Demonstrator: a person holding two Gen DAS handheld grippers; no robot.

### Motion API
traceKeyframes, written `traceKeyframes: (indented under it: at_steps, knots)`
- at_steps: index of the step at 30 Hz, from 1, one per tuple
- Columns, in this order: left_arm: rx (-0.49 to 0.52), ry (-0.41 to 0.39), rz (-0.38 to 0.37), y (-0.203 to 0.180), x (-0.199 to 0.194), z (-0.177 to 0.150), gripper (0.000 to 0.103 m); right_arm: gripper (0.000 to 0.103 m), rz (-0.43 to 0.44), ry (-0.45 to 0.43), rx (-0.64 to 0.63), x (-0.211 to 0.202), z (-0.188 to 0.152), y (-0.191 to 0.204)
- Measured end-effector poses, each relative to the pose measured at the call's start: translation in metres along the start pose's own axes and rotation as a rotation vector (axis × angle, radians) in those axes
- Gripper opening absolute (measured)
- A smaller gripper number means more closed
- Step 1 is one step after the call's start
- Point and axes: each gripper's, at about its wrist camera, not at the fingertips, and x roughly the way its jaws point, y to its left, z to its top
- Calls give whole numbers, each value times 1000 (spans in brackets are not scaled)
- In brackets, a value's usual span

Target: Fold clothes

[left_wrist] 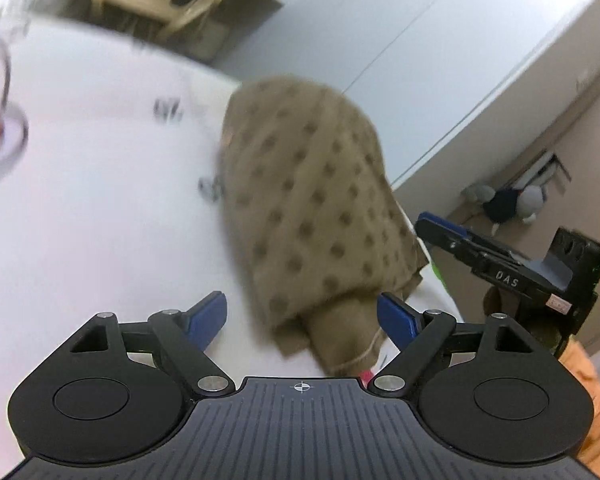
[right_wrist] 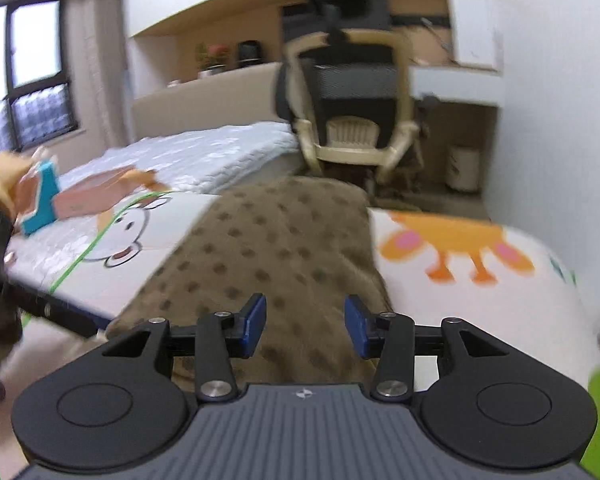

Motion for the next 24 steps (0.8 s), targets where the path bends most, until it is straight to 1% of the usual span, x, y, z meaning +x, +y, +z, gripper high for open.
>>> traceKeyframes:
  at_steps: [2, 4, 6, 8, 9, 11, 12, 13, 14, 15, 16, 18, 20, 21, 22, 23, 24]
  knots:
    - [-25, -19, -26, 6, 3, -3, 85, 43, 17, 1, 129, -10, -7, -18]
    - [-50, -38, -52, 13, 6, -6, 81, 44, 34, -1, 258, -21, -15, -36]
    - [-32, -53, -129, 7, 5, -4, 79, 47, 19, -9, 347, -31, -25, -50]
    - [-15, -39, -198, 2, 5, -2, 67, 48, -18, -6, 369, -35, -30, -57]
    - [-5, -24, -253, -1, 5, -2, 63, 48, -31, -3, 373, -35, -32, -59]
    - [29, 8, -349, -10, 0, -5, 63, 48, -37, 0, 372, -35, -34, -59]
    - [54, 22, -376, -15, -5, -8, 64, 48, -35, -2, 360, -34, -33, -57]
    - [83, 35, -392, -21, -10, -11, 68, 49, -32, -7, 344, -33, -31, -54]
    - [120, 50, -396, -26, -16, -14, 71, 49, -29, -12, 327, -32, -29, -51]
    - [150, 57, -381, -30, -21, -17, 81, 49, -25, -17, 310, -31, -26, -47]
    - [180, 63, -363, -34, -26, -19, 84, 49, -16, -22, 289, -30, -23, -43]
    - [207, 51, -322, -37, -32, -19, 85, 49, 5, -28, 244, -25, -17, -33]
    - [204, 10, -279, -36, -32, -11, 86, 49, 29, -32, 198, -18, -12, -22]
    - [200, -14, -254, -35, -31, -8, 88, 49, 45, -26, 170, -13, -11, -16]
    - [198, -43, -225, -34, -27, -5, 91, 49, 51, -13, 145, -7, -11, -11]
    - [196, -71, -204, -34, -20, 1, 92, 49, 38, 16, 122, 1, -13, -9]
    - [188, -71, -189, -33, -11, 6, 93, 49, 24, 44, 100, 8, -15, -7]
